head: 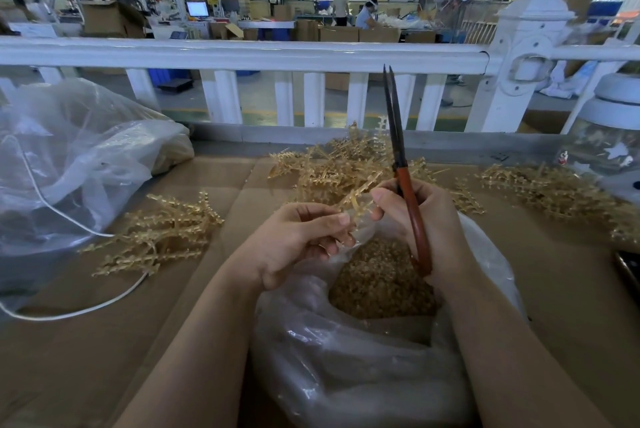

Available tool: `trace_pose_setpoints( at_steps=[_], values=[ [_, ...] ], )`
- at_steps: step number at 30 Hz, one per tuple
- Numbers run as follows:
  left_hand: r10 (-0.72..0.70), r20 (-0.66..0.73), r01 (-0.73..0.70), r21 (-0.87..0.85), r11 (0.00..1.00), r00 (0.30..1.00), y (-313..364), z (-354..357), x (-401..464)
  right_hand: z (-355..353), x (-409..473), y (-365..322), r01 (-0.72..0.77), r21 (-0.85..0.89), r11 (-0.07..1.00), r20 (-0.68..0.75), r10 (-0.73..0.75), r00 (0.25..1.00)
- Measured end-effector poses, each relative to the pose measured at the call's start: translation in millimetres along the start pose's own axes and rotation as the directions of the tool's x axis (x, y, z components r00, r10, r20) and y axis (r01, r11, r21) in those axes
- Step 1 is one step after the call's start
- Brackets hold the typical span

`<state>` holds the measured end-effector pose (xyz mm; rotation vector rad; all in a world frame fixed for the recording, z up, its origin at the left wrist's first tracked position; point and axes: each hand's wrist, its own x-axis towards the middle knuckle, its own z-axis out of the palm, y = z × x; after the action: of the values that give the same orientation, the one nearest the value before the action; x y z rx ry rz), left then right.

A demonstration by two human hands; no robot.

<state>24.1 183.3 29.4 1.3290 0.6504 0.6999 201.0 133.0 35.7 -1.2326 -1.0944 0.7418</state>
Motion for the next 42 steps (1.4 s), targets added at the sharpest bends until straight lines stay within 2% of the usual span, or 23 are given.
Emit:
trace_pose_setpoints(
  at_steps=[4, 6, 12, 18, 21, 29, 33, 37, 42],
  values=[
    [-0.020, 0.070, 0.026, -0.088, 0.996, 0.997, 0, -3, -3, 0, -1, 0, 0.011, 0.041, 0.999, 0.018, -0.011, 1.000],
    [0.006, 0.050, 0.001, -0.140, 0.990, 0.999, 0, -2, -2, -1, 0, 2, 0.019, 0.033, 0.999, 0.020, -0.020, 1.000],
    [0.159, -0.151, -0.200, -0.314, 0.928, 0.976, 2, 0, 1, -5, 2, 8, 0.016, 0.046, 0.999, 0.022, -0.017, 1.000],
    [0.208, -0.372, -0.348, -0.364, 0.864, 0.905, 2, 0, 6, -1, 7, 19, 0.038, -0.222, 0.974, -0.005, -0.040, 0.999],
    [0.253, -0.421, -0.413, -0.348, 0.841, 0.871, 3, -2, 7, 1, 9, 24, 0.057, -0.389, 0.920, -0.013, -0.067, 0.998],
    [0.325, -0.507, -0.511, -0.284, 0.811, 0.798, 3, 1, 8, 2, 3, 26, 0.171, -0.574, 0.801, 0.087, -0.149, 0.985],
    [0.350, -0.549, -0.544, -0.239, 0.804, 0.759, 3, 1, 9, 1, -2, 23, 0.282, -0.715, 0.640, 0.166, -0.237, 0.957],
    [0.398, -0.577, -0.572, -0.151, 0.806, 0.713, 0, 1, 9, 5, -3, 23, 0.306, -0.750, 0.587, 0.175, -0.269, 0.947],
    [0.435, -0.563, -0.594, -0.127, 0.794, 0.702, -2, 7, 10, 6, -1, 26, 0.279, -0.758, 0.590, 0.147, -0.263, 0.954]
  ],
)
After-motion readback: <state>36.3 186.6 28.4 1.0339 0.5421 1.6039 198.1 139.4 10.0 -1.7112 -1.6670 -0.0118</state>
